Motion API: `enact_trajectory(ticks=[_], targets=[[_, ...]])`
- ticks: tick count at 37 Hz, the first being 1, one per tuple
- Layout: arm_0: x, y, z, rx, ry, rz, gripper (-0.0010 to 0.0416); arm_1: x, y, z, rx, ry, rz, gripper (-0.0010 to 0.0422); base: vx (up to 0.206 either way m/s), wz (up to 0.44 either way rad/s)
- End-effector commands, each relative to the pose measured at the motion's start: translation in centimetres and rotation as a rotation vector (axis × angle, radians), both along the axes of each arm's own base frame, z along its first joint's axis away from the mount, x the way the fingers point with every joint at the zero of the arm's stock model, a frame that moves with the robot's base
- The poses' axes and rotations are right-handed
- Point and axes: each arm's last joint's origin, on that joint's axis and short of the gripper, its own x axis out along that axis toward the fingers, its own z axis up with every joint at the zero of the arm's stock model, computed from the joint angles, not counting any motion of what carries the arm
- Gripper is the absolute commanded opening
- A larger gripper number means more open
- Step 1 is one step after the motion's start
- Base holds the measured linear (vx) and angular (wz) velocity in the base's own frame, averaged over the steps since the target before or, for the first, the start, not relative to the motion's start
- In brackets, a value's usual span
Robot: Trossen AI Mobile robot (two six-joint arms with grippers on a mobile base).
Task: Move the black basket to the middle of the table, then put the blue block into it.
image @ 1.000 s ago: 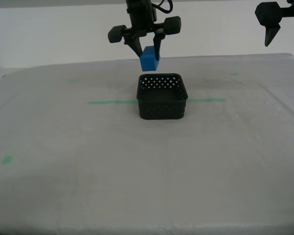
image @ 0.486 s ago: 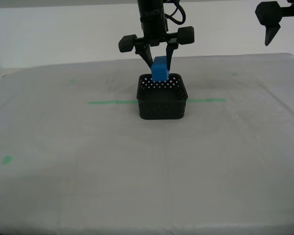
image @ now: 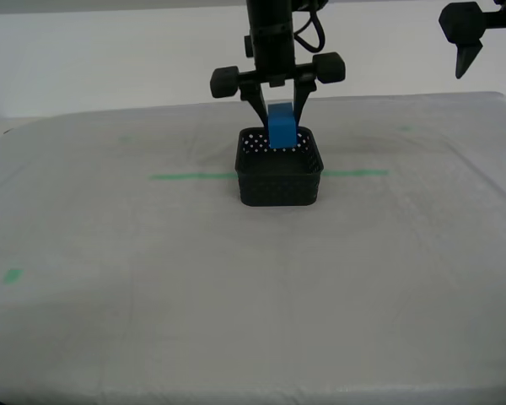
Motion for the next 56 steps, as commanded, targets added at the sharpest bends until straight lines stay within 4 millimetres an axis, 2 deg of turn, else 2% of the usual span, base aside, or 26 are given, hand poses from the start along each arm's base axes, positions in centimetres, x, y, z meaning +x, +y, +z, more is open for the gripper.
enact_trajectory(ticks=[1, 6, 11, 31, 35, 40, 43, 46, 56], targets=[[0.0, 0.0, 0.0, -0.002, -0.003, 0.000, 0.0399, -0.2, 0.1, -0.8, 0.017, 0.025, 0.004, 0.0000, 0.000, 0.000], [0.0, 0.0, 0.0, -0.002, -0.006, 0.000, 0.0399, -0.5, 0.3, -1.7, 0.034, 0.060, 0.001, 0.0015, 0.000, 0.000], [0.1, 0.0, 0.0, -0.002, -0.009, 0.000, 0.0398, -0.6, 0.4, -2.1, 0.045, 0.068, -0.014, 0.0070, 0.000, 0.000], [0.1, 0.0, 0.0, -0.002, -0.013, 0.000, 0.0399, -0.1, 0.1, -2.0, 0.032, -0.012, -0.122, 0.0412, 0.000, 0.000], [0.1, 0.0, 0.1, -0.002, -0.014, 0.000, 0.0399, 0.0, 0.1, -2.0, 0.012, -0.002, -0.125, 0.0379, 0.000, 0.000], [0.1, 0.0, 0.1, -0.002, -0.014, 0.000, 0.0398, 0.2, 0.0, -2.0, 0.015, -0.031, -0.134, 0.0408, 0.000, 0.000], [0.1, 0.0, 0.1, -0.002, -0.014, 0.000, 0.0399, 0.3, 0.0, -1.9, 0.014, -0.045, -0.152, 0.0394, 0.000, 0.000], [0.1, 0.0, 0.1, -0.002, -0.014, 0.000, 0.0399, 0.4, 0.0, -1.9, 0.017, -0.052, -0.160, 0.0406, 0.000, 0.000], [0.1, 0.0, 0.1, -0.002, -0.015, 0.000, 0.0398, 0.5, 0.2, -1.8, 0.019, -0.063, -0.192, 0.0402, 0.000, 0.000]])
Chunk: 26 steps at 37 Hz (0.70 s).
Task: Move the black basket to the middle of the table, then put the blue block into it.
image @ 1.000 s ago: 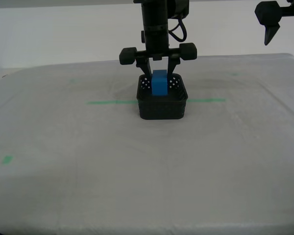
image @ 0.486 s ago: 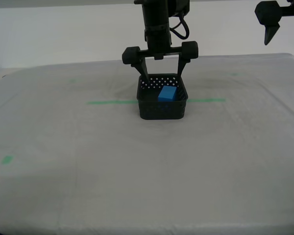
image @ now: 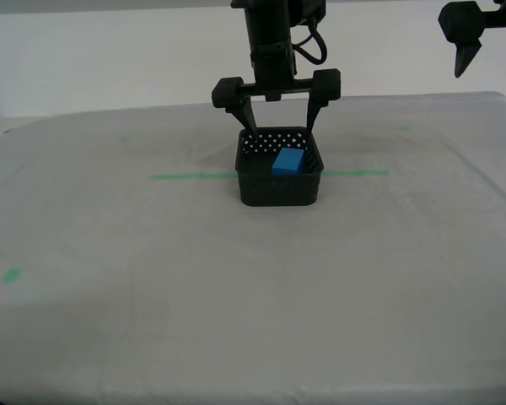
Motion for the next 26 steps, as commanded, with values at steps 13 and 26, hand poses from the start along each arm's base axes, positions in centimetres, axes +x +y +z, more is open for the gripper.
enact_trajectory(ticks=[13, 26], targets=[[0.0, 0.0, 0.0, -0.002, -0.003, -0.001, 0.0398, -0.1, 0.9, 2.8, 0.018, -0.066, -0.023, 0.0401, 0.000, 0.000], [0.0, 0.0, 0.0, -0.002, -0.005, -0.001, 0.0398, -0.1, 3.1, 5.2, 0.052, -0.058, -0.034, 0.0401, 0.000, 0.000]])
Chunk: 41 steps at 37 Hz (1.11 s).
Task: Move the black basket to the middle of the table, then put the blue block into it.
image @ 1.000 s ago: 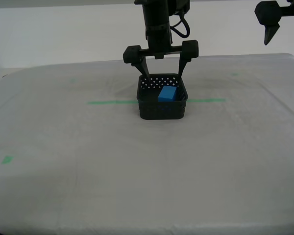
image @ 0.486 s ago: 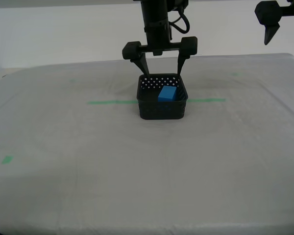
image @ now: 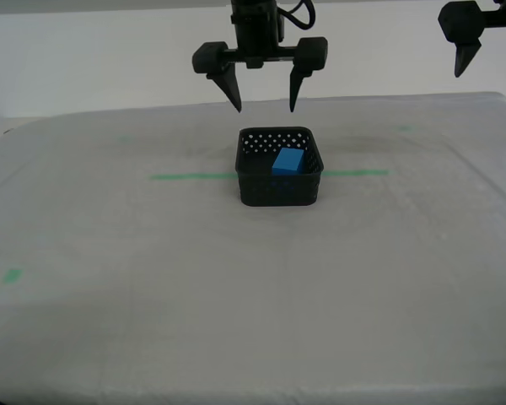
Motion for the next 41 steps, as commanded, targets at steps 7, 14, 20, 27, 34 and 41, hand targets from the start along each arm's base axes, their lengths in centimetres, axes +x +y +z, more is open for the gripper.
enact_trajectory(ticks=[7, 14, 20, 27, 34, 41], targets=[[0.0, 0.0, 0.0, -0.002, -0.003, -0.001, 0.0399, 0.1, 1.8, 2.6, 0.014, -0.044, 0.018, 0.0401, 0.000, 0.000], [0.0, 0.0, 0.0, -0.002, -0.003, -0.001, 0.0399, -0.1, 3.5, 5.0, 0.023, -0.090, 0.025, 0.0401, 0.000, 0.000], [0.0, 0.0, 0.0, -0.002, -0.003, -0.001, 0.0398, -0.5, 5.6, 6.1, 0.025, -0.096, 0.046, 0.0401, 0.000, 0.000], [0.0, 0.0, 0.0, -0.002, -0.003, -0.001, 0.0399, -1.9, 8.7, 6.4, -0.003, -0.132, 0.095, 0.0401, 0.000, 0.000], [0.0, 0.0, 0.0, -0.002, -0.003, -0.001, 0.0398, -4.5, 12.5, 6.0, -0.021, -0.144, 0.180, 0.0401, 0.000, 0.000], [0.0, 0.0, 0.0, -0.002, -0.004, -0.001, 0.0398, -6.7, 16.1, 5.9, -0.017, -0.143, 0.254, 0.0401, 0.000, 0.000]])
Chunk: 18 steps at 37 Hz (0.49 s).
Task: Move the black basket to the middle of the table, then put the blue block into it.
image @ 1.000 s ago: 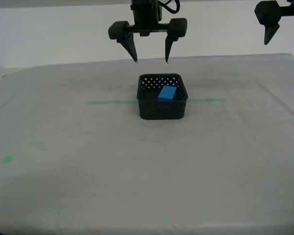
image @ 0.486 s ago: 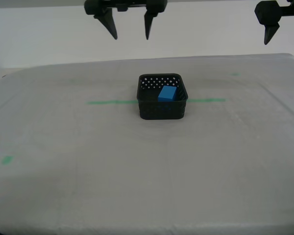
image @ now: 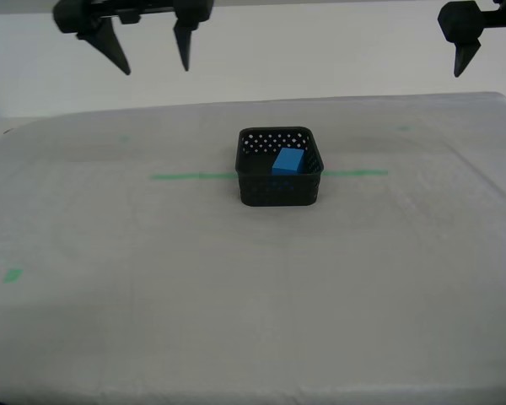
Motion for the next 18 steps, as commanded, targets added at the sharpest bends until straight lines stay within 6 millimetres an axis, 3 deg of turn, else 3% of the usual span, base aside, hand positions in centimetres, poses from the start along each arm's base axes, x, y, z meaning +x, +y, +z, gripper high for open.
enact_trajectory(ticks=[1, 9, 18], targets=[[0.0, 0.0, 0.0, -0.002, 0.000, -0.001, 0.0398, -0.9, 1.7, 0.1, -0.006, -0.008, 0.045, 0.0401, 0.000, 0.000], [0.0, 0.0, 0.0, -0.002, 0.000, -0.001, 0.0398, -2.5, 4.9, 0.2, 0.007, -0.071, 0.178, 0.0401, 0.000, 0.000], [0.0, 0.0, 0.0, -0.002, -0.001, -0.001, 0.0399, -3.6, 7.1, 0.7, 0.082, -0.145, 0.254, 0.0401, 0.000, 0.000]])
